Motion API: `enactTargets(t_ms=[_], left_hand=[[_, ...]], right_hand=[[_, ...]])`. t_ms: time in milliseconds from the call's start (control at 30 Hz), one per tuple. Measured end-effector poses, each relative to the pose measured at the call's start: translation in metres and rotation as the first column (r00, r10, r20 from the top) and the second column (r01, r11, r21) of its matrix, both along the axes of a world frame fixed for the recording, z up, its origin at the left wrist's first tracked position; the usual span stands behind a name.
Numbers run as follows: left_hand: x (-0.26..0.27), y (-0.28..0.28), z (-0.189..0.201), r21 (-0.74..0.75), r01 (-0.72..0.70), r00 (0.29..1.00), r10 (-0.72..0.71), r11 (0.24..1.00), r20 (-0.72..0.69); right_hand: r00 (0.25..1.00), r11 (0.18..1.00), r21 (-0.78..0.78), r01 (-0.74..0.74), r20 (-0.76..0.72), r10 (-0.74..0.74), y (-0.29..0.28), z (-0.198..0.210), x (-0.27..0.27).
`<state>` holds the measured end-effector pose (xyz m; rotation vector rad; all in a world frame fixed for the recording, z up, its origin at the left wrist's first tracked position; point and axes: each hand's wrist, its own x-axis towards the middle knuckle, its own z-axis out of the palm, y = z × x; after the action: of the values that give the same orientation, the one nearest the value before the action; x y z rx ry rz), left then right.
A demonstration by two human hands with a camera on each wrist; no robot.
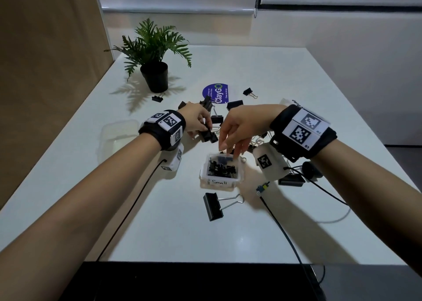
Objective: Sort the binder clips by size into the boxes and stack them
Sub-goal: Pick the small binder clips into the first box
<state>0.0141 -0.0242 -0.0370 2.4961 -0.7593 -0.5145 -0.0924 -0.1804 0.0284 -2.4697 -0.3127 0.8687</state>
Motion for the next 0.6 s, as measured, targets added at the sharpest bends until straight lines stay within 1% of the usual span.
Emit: enactTargets(t_ms=[67, 167, 200, 267, 300, 333, 367, 400, 433, 467, 533, 600], left_hand=[[-0.002, 0.002, 0.0, 0.001, 0.006, 1.0, -0.006, 1.0, 0.01], [-0.004, 0.005, 0.0, 0.02, 0.015, 0.999, -0.015, 1.0, 0.04], [-0.005, 0.006, 0.001, 0.049, 0.021, 0.996, -0.026, 0.999, 0.088], [-0.008, 0.007, 0.003, 0.114, 0.02, 0.967, -0.048, 0.993, 0.249], [-0.012, 0.008, 0.006, 0.104, 0.018, 0.95, -0.049, 0.994, 0.309], [-0.016, 0.008, 0.009, 0.06, 0.033, 0.941, -0.051, 0.998, 0.334], [-0.021, 0.007, 0.014, 0.014, 0.068, 0.945, -0.069, 0.998, 0.32], [-0.028, 0.006, 0.019, -0.009, 0.115, 0.957, -0.108, 0.993, 0.271], [-0.034, 0.004, 0.024, 0.011, 0.163, 0.967, -0.162, 0.987, 0.198], [-0.041, 0.002, 0.027, 0.064, 0.214, 0.969, -0.22, 0.975, 0.116], [-0.05, -0.004, 0.028, 0.173, 0.307, 0.951, -0.308, 0.936, -0.021], [-0.054, -0.009, 0.023, 0.192, 0.357, 0.934, -0.35, 0.914, -0.07]], right_hand=[[0.999, 0.998, -0.046, 0.032, 0.024, -0.031, -0.003, 0.001, 0.0], [0.991, 0.985, -0.147, 0.092, 0.112, -0.075, -0.013, -0.002, 0.003], [0.987, 0.978, -0.171, 0.122, 0.129, -0.101, -0.017, -0.004, 0.005], [0.973, 0.95, -0.243, 0.193, 0.173, -0.153, -0.029, -0.009, 0.009], [0.963, 0.928, -0.29, 0.233, 0.205, -0.178, -0.036, -0.012, 0.011], [0.952, 0.904, -0.328, 0.273, 0.229, -0.204, -0.042, -0.014, 0.012], [0.943, 0.88, -0.363, 0.306, 0.243, -0.228, -0.049, -0.017, 0.013], [0.939, 0.857, -0.398, 0.326, 0.241, -0.245, -0.056, -0.019, 0.014], [0.941, 0.839, -0.433, 0.329, 0.226, -0.253, -0.06, -0.02, 0.014], [0.946, 0.827, -0.461, 0.322, 0.199, -0.257, -0.062, -0.022, 0.013], [0.954, 0.818, -0.49, 0.301, 0.152, -0.259, -0.06, -0.026, 0.01], [0.956, 0.829, -0.477, 0.294, 0.15, -0.253, -0.054, -0.031, 0.009]])
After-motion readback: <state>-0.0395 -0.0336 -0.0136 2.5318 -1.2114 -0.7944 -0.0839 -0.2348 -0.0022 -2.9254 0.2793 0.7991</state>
